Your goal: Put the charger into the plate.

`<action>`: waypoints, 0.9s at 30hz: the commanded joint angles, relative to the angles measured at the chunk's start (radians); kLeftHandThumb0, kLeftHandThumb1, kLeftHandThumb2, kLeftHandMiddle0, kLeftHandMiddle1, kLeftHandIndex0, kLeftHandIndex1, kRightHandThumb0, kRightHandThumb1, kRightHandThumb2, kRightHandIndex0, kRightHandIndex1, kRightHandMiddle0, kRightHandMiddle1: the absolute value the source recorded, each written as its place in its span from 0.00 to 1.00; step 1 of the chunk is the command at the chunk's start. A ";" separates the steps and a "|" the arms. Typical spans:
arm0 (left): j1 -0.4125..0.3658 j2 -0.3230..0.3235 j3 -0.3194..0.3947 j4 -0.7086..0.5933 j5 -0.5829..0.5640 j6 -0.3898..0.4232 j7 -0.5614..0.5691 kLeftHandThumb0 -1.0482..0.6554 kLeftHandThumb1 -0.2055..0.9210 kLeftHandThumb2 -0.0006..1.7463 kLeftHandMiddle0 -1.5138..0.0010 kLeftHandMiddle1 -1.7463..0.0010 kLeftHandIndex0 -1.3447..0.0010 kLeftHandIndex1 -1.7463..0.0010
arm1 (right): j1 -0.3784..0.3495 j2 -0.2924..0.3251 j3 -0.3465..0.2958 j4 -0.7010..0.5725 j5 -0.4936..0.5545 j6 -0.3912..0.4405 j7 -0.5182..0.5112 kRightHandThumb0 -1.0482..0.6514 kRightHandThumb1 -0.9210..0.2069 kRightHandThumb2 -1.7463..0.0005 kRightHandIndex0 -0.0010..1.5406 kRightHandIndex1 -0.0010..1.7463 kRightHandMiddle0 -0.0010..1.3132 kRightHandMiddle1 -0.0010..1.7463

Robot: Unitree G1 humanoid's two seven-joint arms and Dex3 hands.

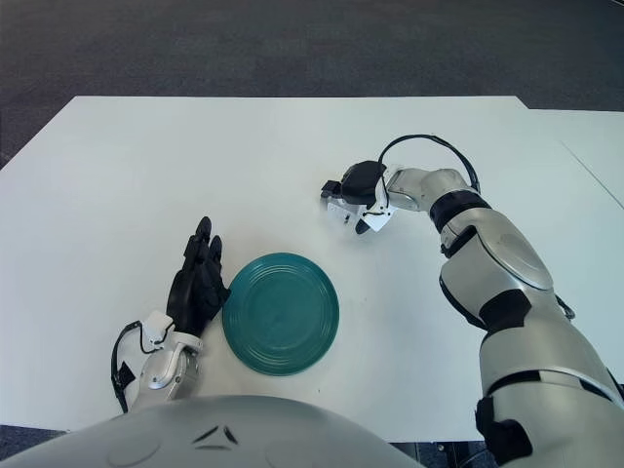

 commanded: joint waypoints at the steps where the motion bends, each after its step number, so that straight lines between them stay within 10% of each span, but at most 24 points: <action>1: -0.001 -0.037 -0.014 0.016 0.008 0.041 0.014 0.00 1.00 0.51 1.00 1.00 1.00 1.00 | 0.020 -0.007 0.014 0.013 -0.024 0.004 -0.024 0.18 0.00 0.80 0.35 0.10 0.03 0.59; 11: -0.002 -0.050 -0.003 0.015 -0.035 0.022 0.017 0.00 1.00 0.51 1.00 1.00 1.00 1.00 | 0.037 0.008 0.075 0.018 -0.087 0.001 -0.213 0.19 0.00 0.76 0.21 0.88 0.03 0.95; 27: -0.018 -0.048 0.024 0.047 -0.075 -0.011 0.009 0.00 1.00 0.51 0.97 0.99 0.98 0.99 | 0.030 0.040 0.123 0.041 -0.117 -0.005 -0.339 0.12 0.00 0.60 0.42 1.00 0.28 1.00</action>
